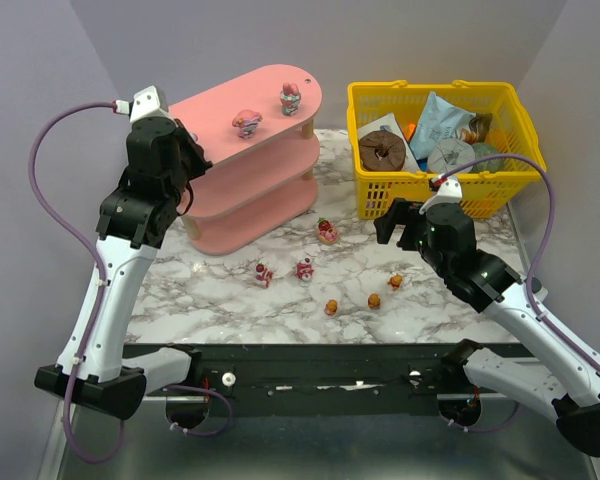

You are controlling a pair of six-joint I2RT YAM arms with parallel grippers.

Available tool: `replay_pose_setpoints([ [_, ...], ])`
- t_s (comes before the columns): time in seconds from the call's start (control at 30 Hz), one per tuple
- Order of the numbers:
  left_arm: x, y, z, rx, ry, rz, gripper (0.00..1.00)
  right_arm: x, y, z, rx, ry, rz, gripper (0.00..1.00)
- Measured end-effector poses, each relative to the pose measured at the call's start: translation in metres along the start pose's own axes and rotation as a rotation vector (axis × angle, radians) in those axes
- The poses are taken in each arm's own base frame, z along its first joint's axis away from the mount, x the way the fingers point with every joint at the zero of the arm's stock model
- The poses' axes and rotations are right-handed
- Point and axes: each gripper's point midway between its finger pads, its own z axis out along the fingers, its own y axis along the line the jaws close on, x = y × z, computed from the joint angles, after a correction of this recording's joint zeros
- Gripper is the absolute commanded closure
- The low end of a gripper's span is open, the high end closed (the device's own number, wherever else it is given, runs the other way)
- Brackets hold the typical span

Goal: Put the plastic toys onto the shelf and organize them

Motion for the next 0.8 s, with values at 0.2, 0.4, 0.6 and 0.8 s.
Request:
replay_pose_setpoints([
  [0.2,0.001,-0.001,0.005,-0.003,0.007,-0.002,1.0,0.0,0.0,0.0,0.0,0.0,0.0,0.0],
  [0.4,0.001,-0.002,0.008,-0.004,0.007,-0.004,1.0,0.0,0.0,0.0,0.0,0.0,0.0,0.0],
  [0.6,0.0,-0.008,0.006,0.033,0.01,-0.009,0.97,0.0,0.0,0.0,-0.002,0.0,0.0,0.0],
  [0.8,-0.001,-0.025,-0.015,0.164,0.017,0.021,0.69,0.004,0.009,0.001,-0.053,0.023,-0.018,0.0],
])
